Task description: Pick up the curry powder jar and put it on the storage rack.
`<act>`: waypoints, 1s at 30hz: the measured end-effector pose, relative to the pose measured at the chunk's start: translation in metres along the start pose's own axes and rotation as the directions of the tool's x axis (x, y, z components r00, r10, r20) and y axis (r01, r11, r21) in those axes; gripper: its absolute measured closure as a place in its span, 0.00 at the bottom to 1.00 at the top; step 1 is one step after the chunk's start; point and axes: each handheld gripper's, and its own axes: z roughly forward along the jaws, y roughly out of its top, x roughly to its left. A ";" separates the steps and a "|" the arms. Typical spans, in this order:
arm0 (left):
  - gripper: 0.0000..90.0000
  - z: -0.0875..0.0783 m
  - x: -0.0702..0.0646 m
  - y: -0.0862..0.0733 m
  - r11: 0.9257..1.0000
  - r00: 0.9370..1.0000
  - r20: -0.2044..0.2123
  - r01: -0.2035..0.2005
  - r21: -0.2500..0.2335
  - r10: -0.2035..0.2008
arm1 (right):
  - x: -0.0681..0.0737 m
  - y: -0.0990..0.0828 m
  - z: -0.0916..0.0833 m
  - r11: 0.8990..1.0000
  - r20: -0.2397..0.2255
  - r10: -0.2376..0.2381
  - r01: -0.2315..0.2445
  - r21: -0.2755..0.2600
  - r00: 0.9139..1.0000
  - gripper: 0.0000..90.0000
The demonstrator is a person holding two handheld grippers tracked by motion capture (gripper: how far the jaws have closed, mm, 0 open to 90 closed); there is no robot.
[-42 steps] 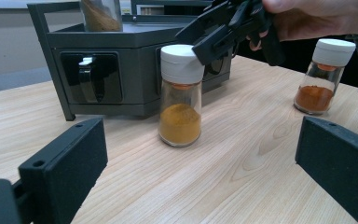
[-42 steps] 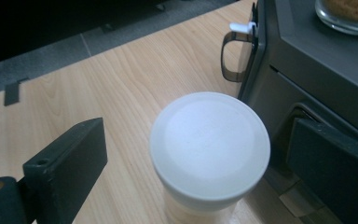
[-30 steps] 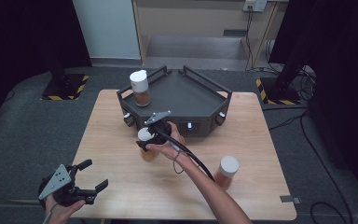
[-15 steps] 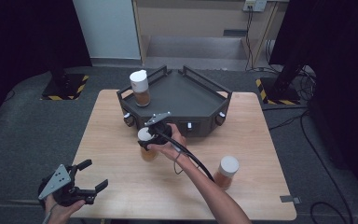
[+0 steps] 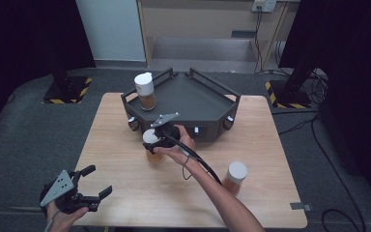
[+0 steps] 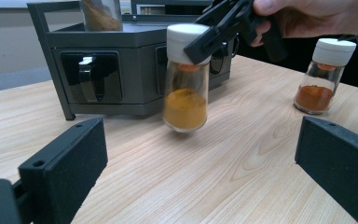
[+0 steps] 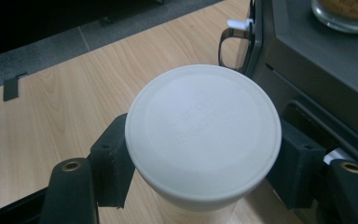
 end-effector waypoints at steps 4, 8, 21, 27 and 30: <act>0.01 0.000 0.000 0.000 1.000 1.000 -0.003 0.002 -0.004 -0.002 | 0.002 0.005 -0.011 1.000 0.000 -0.007 0.007 -0.016 1.000 0.37; 0.01 0.000 0.000 0.000 1.000 1.000 -0.003 0.001 -0.002 -0.001 | 0.003 0.012 -0.023 0.999 -0.004 -0.015 0.015 -0.028 1.000 0.37; 0.01 0.000 0.000 -0.001 1.000 1.000 -0.005 0.003 -0.004 -0.003 | 0.001 0.041 -0.065 0.998 0.002 -0.020 0.021 -0.062 1.000 0.37; 0.01 0.000 0.000 -0.001 1.000 1.000 -0.006 0.006 -0.003 -0.006 | -0.005 0.051 -0.083 0.997 0.029 -0.013 0.015 -0.076 0.999 0.37; 0.01 0.000 0.001 -0.001 1.000 1.000 -0.006 0.007 -0.001 -0.007 | -0.010 0.056 -0.091 0.997 0.044 -0.004 0.008 -0.078 0.999 0.37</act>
